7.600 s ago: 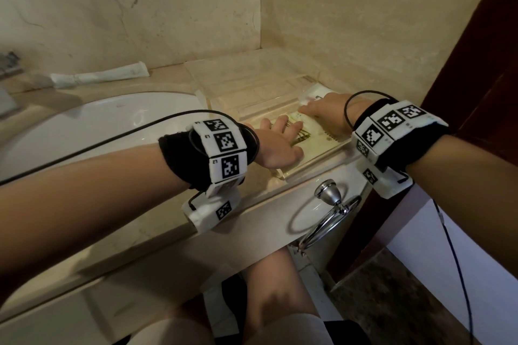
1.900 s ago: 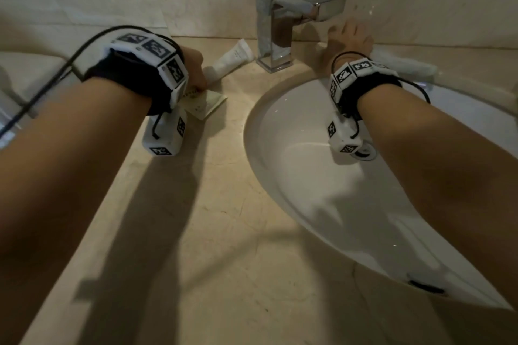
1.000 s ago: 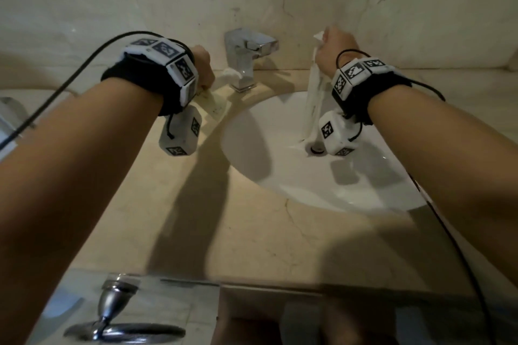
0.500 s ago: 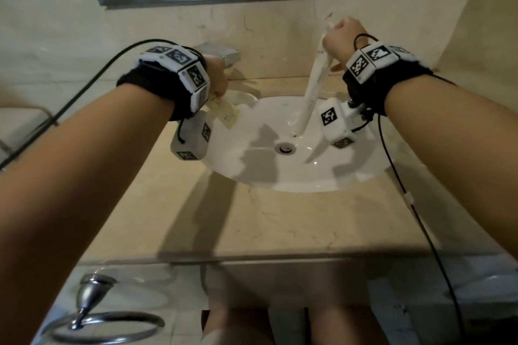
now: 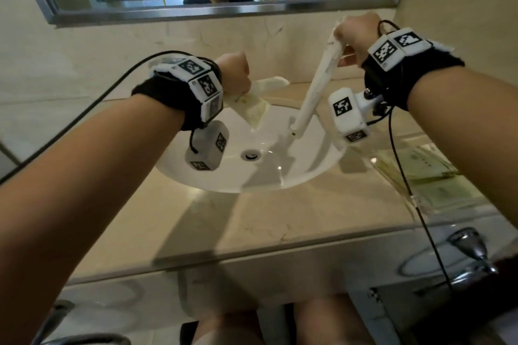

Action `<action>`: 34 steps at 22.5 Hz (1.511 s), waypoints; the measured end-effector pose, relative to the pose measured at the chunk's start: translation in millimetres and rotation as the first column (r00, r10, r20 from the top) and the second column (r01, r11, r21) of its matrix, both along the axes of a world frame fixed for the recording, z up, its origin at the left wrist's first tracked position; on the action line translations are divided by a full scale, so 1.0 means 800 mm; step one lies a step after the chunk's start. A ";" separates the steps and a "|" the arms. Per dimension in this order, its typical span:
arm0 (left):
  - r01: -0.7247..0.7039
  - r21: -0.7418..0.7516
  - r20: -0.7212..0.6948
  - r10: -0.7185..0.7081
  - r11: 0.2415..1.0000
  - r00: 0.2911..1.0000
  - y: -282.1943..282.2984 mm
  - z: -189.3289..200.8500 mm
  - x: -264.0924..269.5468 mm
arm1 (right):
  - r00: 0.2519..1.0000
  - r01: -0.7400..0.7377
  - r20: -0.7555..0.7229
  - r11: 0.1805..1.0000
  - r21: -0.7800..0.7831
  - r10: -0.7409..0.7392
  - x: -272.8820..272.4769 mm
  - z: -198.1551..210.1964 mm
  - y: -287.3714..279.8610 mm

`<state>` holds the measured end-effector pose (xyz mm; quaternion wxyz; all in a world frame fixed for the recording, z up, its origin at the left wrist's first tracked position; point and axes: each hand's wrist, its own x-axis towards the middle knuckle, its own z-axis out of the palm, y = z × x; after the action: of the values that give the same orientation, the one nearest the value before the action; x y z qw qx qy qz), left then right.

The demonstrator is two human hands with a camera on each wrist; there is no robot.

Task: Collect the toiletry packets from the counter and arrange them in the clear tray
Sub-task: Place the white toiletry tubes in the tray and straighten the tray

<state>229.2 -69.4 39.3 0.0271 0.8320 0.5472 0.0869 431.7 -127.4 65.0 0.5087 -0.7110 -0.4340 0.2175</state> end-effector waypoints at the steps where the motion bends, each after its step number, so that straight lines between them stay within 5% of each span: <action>1: 0.055 -0.006 0.046 -0.054 0.998 0.997 -0.006 0.001 0.011 | 1.000 0.020 -0.008 1.000 0.003 -0.020 0.009 0.003 -0.012; 10: 0.287 -0.033 0.154 -0.279 0.957 0.948 -0.061 0.014 0.072 | 0.975 0.191 -0.109 0.981 -0.047 -0.195 0.040 0.013 -0.085; 15: 0.418 -0.276 0.239 -0.360 0.865 0.902 -0.081 -0.023 0.078 | 0.963 0.236 -0.126 0.971 -0.030 -0.238 0.054 0.007 -0.123; 21: 0.479 -0.389 0.267 -0.401 0.787 0.876 -0.127 -0.061 0.080 | 0.950 0.294 -0.108 0.956 -0.010 -0.293 0.067 -0.005 -0.155; 27: 0.463 -0.390 0.087 -0.469 0.796 0.879 -0.158 -0.092 0.076 | 0.944 0.304 -0.129 0.952 -0.007 -0.303 0.069 -0.015 -0.180; 34: 0.449 -0.391 0.064 -0.463 0.803 0.884 -0.159 -0.093 0.086 | 0.928 0.311 -0.206 0.950 -0.031 -0.311 0.069 -0.033 -0.193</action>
<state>298.2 -196.2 -34.7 0.2048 0.9175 0.3374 -0.0488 487.0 -281.7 39.0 0.5803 -0.7433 -0.2604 0.2072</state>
